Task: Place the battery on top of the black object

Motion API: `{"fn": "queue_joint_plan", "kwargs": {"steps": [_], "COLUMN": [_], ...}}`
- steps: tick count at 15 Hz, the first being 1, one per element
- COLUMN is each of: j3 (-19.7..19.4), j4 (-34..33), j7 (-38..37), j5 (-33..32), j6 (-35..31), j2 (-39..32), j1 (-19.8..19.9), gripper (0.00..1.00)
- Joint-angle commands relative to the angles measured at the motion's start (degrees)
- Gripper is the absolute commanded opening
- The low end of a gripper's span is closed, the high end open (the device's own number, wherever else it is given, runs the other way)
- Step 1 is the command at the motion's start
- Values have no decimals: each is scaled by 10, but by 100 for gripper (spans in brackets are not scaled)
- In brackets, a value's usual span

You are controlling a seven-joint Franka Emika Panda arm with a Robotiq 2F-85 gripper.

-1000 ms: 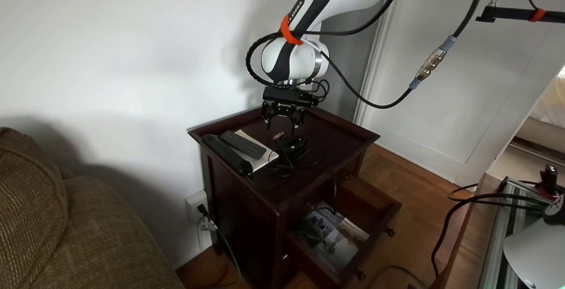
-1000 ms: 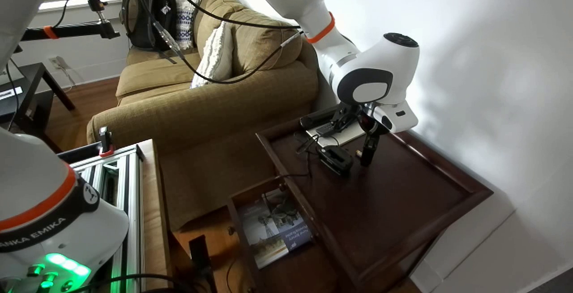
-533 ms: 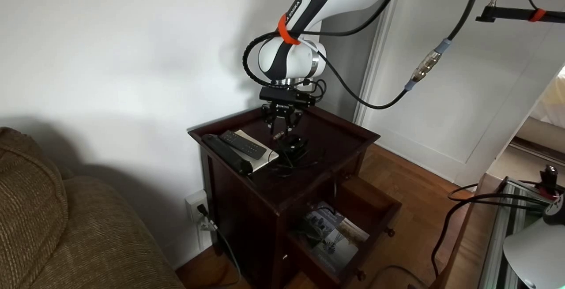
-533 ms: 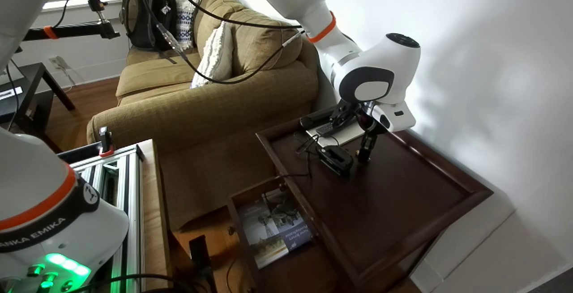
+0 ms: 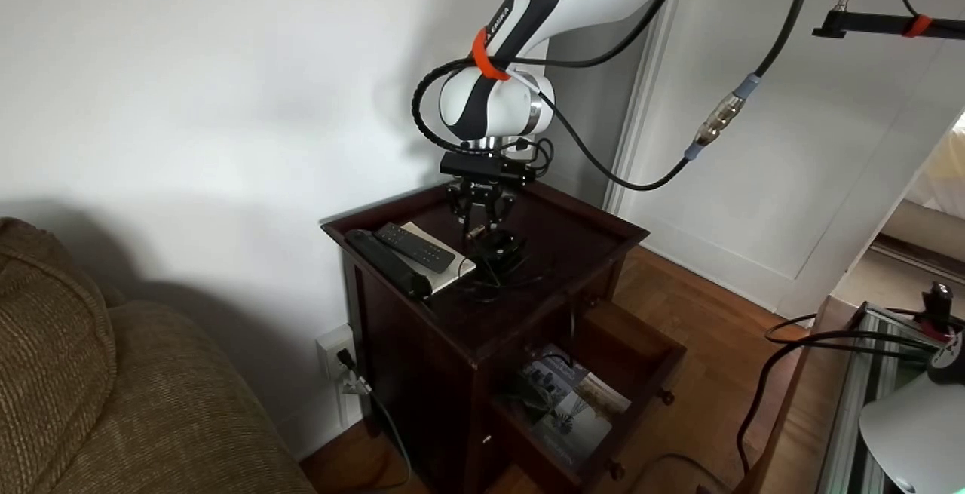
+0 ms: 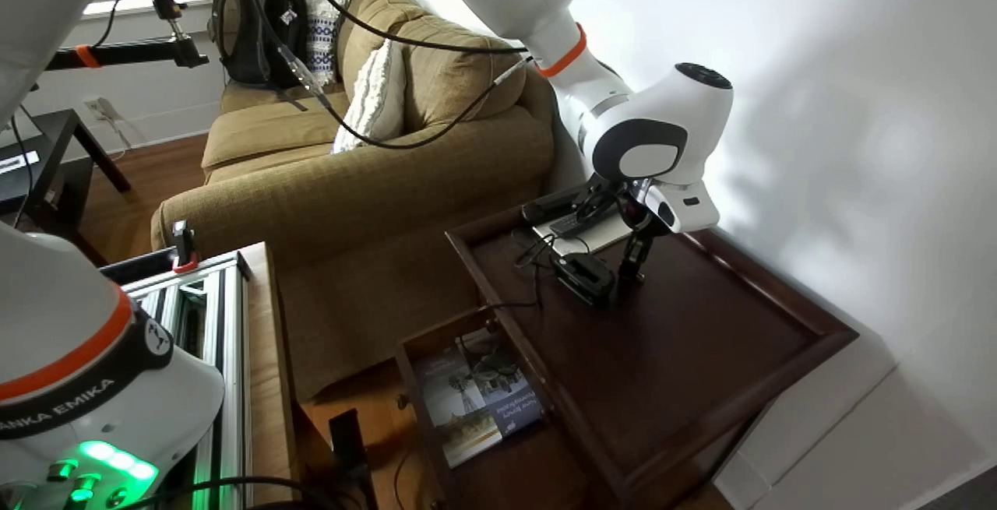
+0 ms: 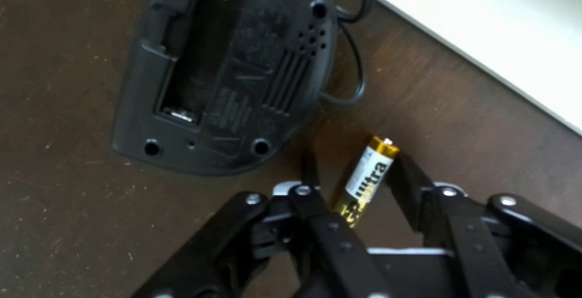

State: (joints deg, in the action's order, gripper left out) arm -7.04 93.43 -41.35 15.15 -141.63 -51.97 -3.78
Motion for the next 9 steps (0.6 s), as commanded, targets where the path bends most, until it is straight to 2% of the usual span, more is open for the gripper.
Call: {"fn": "queue_joint_plan", "kwargs": {"steps": [1,3,9], "j3": [6,6,18], "j4": [-27,-28,-3], "j7": [-10,-10,-7], "j5": [0,0,24], "j6": [16,16,14], "j2": [-20,-20,20], "j1": [7,8,26], "gripper": [16,1,4]}}
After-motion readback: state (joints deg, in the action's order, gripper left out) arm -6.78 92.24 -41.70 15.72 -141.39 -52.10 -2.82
